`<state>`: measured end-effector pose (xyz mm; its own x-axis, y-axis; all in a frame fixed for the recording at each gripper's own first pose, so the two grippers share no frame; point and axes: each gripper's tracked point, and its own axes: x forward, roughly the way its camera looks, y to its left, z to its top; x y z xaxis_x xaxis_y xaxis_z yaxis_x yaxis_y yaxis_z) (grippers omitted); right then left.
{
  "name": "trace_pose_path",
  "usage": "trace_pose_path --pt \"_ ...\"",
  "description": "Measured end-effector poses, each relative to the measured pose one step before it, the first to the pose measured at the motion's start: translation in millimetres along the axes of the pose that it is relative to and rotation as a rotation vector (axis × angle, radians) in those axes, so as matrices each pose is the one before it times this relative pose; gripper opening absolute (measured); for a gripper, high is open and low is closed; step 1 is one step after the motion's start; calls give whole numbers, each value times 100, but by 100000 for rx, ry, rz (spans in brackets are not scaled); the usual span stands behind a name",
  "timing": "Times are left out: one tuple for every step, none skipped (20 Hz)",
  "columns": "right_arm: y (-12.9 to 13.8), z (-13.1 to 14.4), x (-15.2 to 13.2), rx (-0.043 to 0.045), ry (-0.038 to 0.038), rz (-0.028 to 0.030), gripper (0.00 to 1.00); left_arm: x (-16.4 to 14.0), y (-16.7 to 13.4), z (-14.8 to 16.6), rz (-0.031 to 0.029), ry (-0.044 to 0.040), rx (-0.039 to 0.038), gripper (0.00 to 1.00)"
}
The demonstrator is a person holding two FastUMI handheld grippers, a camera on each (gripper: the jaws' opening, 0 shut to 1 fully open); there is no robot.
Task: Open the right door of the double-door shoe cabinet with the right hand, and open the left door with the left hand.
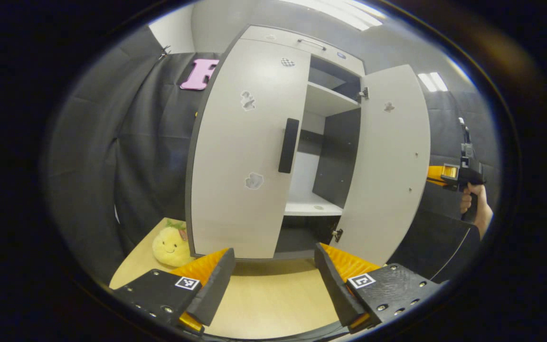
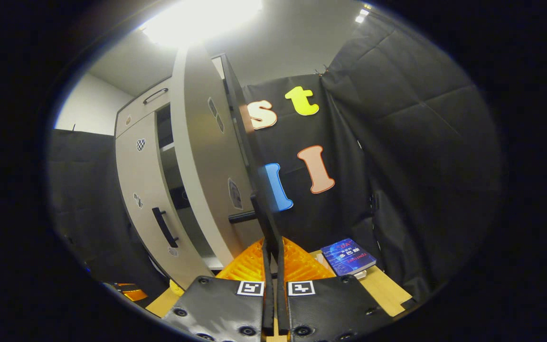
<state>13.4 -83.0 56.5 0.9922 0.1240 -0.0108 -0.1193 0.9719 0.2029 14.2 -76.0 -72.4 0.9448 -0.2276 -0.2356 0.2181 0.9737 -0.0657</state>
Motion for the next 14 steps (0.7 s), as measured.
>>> trace_pose_path --pt "25 -151 -459 1013 191 -588 4 -71 184 182 -231 -233 1061 98" --pt "33 -156 -394 1579 492 -154 4 -6 94 218 -669 -206 442 98" --pt "-668 -310 -277 827 830 -2421 4 51 111 146 -780 -188 157 97" --pt "-975 -27 -621 157 849 -3594 4 113 200 314 -483 -402 280 97" --pt "-983 -265 5 900 777 -3720 2 74 244 364 -158 -516 444 97" --pt "-1018 -55 -1096 1920 913 -3576 2 237 154 454 -348 -681 688 98" --pt "-1156 99 -642 1921 59 -3029 2 348 18 417 -766 -1187 824 97" --pt "-1263 414 -439 534 -990 -3851 2 509 0 469 -679 -943 440 98" --pt "-1287 310 -406 -725 -1144 -4118 2 571 -24 410 -310 -801 158 96" --pt "-1069 409 -210 -959 -722 -3494 2 682 144 554 232 -724 -283 98" --pt "-923 306 18 -791 -358 -3294 2 758 153 588 238 -1182 -675 98" --pt "-625 386 384 -1194 -143 -2710 2 893 122 833 278 -1603 -856 98" --pt "-427 115 131 -1435 146 -1670 2 899 119 819 333 -1543 -722 96" --pt "-564 284 859 -1993 -51 -1796 0 968 68 856 517 -1505 -337 98"
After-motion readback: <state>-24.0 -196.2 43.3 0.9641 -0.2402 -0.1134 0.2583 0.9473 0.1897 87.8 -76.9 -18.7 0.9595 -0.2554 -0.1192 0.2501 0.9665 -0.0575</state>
